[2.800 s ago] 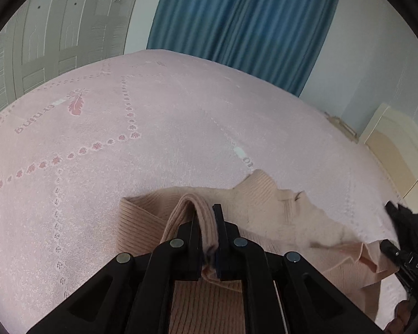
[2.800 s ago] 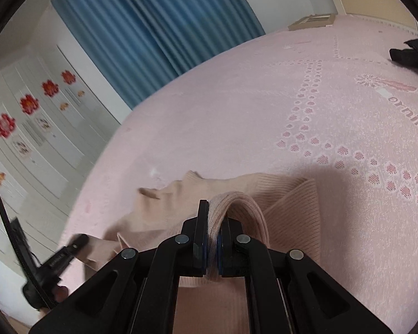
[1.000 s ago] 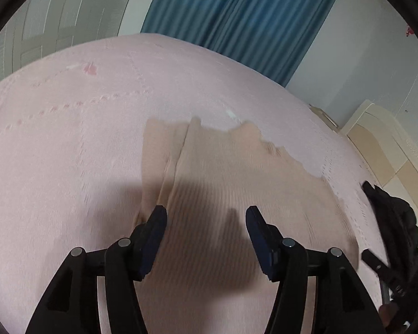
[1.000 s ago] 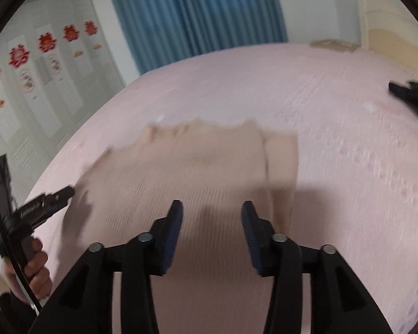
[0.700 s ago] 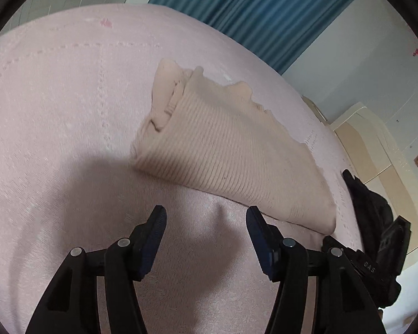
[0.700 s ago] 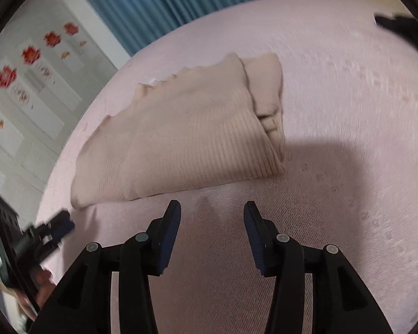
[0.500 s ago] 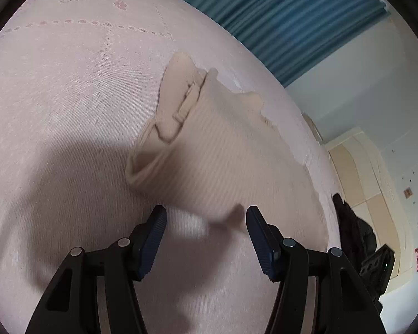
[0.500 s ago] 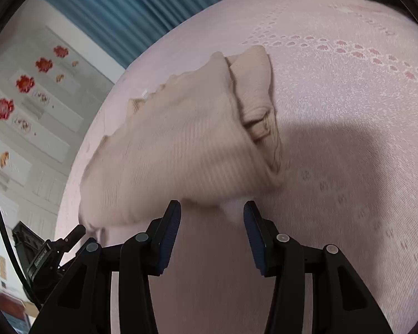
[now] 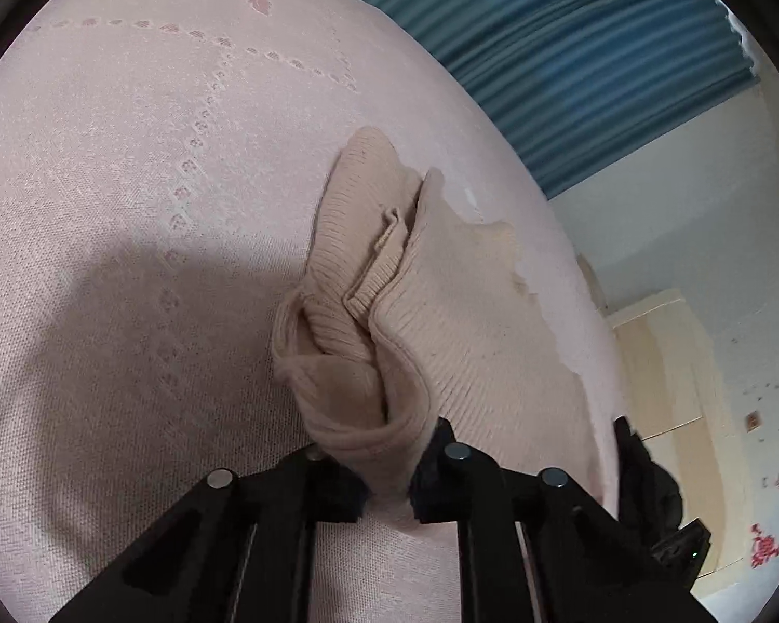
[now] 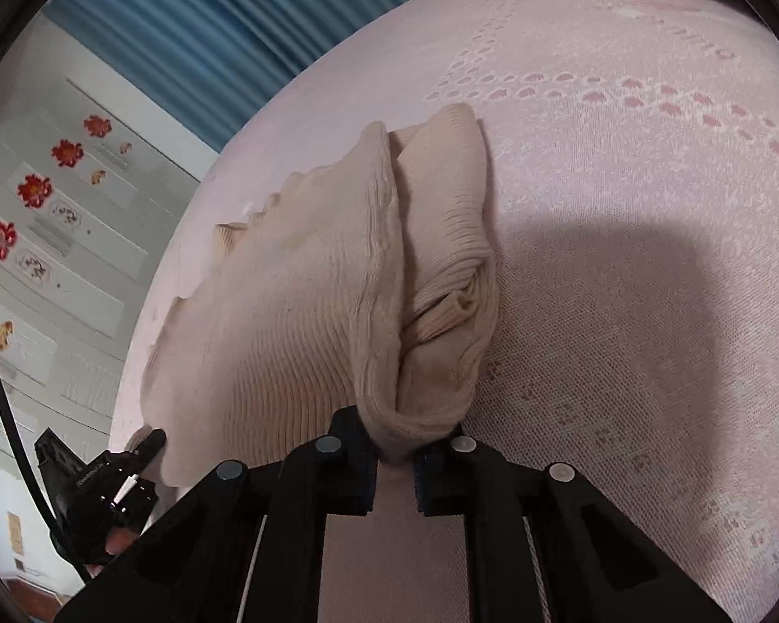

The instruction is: Fold small clothes

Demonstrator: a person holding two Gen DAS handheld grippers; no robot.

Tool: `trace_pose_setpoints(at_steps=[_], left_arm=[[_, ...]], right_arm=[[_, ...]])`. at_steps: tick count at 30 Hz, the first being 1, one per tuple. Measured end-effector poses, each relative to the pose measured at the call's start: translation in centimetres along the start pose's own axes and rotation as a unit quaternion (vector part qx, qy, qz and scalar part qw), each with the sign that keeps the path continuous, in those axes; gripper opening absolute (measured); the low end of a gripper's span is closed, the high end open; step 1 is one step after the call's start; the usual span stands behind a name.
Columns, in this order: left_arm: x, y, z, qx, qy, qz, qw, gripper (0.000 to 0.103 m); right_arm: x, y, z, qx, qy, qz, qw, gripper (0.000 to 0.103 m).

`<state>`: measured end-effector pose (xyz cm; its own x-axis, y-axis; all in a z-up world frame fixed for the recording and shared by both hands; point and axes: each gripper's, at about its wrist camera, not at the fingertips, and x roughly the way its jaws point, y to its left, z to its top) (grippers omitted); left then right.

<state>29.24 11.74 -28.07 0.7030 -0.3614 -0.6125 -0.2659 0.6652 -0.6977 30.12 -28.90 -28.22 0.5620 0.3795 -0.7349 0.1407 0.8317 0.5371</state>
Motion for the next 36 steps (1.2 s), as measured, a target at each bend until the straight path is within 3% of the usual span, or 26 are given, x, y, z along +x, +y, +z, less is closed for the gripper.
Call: trace_pose_setpoints(at_steps=[4, 8, 13, 17, 21, 22, 25, 31, 36], left_arm=[[-1.5, -0.1, -0.5, 0.009, -0.008, -0.009, 0.9999, 0.010], [-3.2, 0.3, -2.1, 0.013, 0.000, 0.006, 0.9999, 0.010], [-6.8, 0.0, -5.1, 0.056, 0.000, 0.013, 0.9983, 0.010], [-8.9, 0.8, -7.7, 0.056, 0.011, 0.016, 0.9983, 0.010], [-10.5, 0.7, -9.2, 0.080, 0.014, 0.025, 0.9963, 0.013], [-10.8, 0.8, -9.4, 0.086, 0.014, 0.034, 0.9956, 0.015], [-10.6, 1.5, -8.6, 0.080, 0.019, 0.058, 0.9949, 0.036], [-10.0, 3.9, -6.6, 0.022, 0.029, 0.007, 0.9993, 0.040], [-9.6, 4.0, -6.3, 0.024, 0.037, 0.003, 0.9990, 0.041]], right_arm=[[-1.3, 0.5, -0.3, -0.007, -0.015, 0.015, 1.000, 0.008], [-3.5, -0.3, -1.8, 0.003, -0.014, 0.037, 0.999, 0.008], [-6.8, -0.4, -3.9, -0.013, -0.020, 0.030, 0.999, 0.008], [-9.4, -0.9, -5.9, -0.024, -0.021, 0.024, 0.999, 0.008], [-11.7, -0.9, -8.3, -0.043, -0.024, -0.005, 0.999, 0.009], [-11.9, -0.7, -8.6, -0.049, -0.021, -0.019, 0.998, 0.014], [-12.6, 0.1, -9.1, -0.078, -0.022, -0.073, 0.994, 0.024], [-15.3, 3.2, -9.5, -0.113, -0.098, -0.156, 0.976, 0.036], [-13.2, 8.2, -10.6, -0.192, -0.099, -0.150, 0.965, 0.038]])
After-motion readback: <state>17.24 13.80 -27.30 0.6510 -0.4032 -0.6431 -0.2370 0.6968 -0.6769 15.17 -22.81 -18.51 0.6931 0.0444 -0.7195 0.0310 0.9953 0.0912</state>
